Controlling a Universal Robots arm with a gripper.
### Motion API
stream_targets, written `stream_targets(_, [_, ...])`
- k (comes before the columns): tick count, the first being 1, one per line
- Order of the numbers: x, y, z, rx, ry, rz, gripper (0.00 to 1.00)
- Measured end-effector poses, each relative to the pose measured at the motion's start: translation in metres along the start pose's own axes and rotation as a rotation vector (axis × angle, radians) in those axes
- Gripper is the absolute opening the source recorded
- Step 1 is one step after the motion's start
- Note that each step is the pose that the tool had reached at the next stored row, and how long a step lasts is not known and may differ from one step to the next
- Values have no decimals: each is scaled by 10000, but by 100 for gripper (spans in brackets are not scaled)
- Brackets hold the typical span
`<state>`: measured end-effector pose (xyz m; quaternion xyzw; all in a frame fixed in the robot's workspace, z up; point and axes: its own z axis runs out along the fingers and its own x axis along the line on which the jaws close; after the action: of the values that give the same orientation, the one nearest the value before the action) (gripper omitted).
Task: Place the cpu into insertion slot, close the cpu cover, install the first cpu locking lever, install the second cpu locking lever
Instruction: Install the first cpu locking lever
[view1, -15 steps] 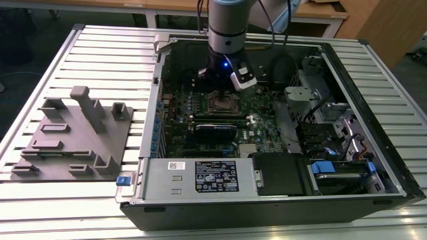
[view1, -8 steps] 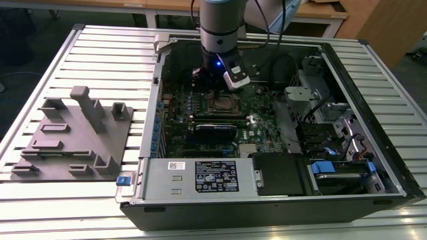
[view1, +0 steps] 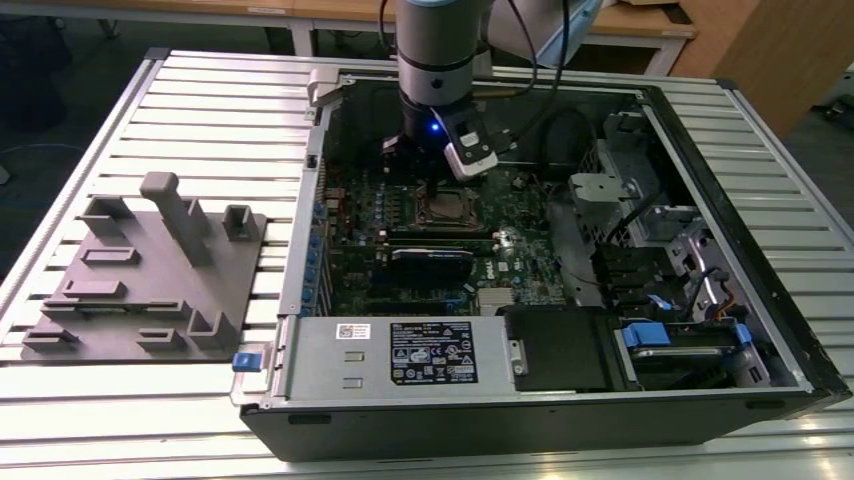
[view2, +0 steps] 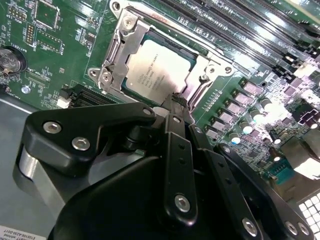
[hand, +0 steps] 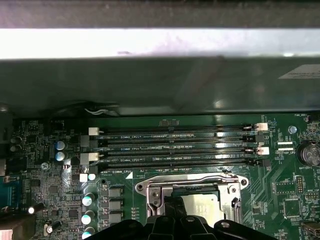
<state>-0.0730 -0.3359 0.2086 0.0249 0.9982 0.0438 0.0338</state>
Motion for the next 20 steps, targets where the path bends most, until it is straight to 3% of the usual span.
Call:
stream_targets(7, [2,-1,-1,-5,2,1,11])
stream_targets(11, [13,0,-13,-163,7,12,11])
stream_targets(14, [42,2,-48,-169,-3,12,11])
stream_targets(16, [59,3,-71,-214,-9,14,11])
stream_targets(17, [62,3,-78,-273,-7,17,11])
stream_targets(18, [63,3,-78,-384,-4,24,11])
stream_targets(20, [63,3,-80,-660,13,37,11])
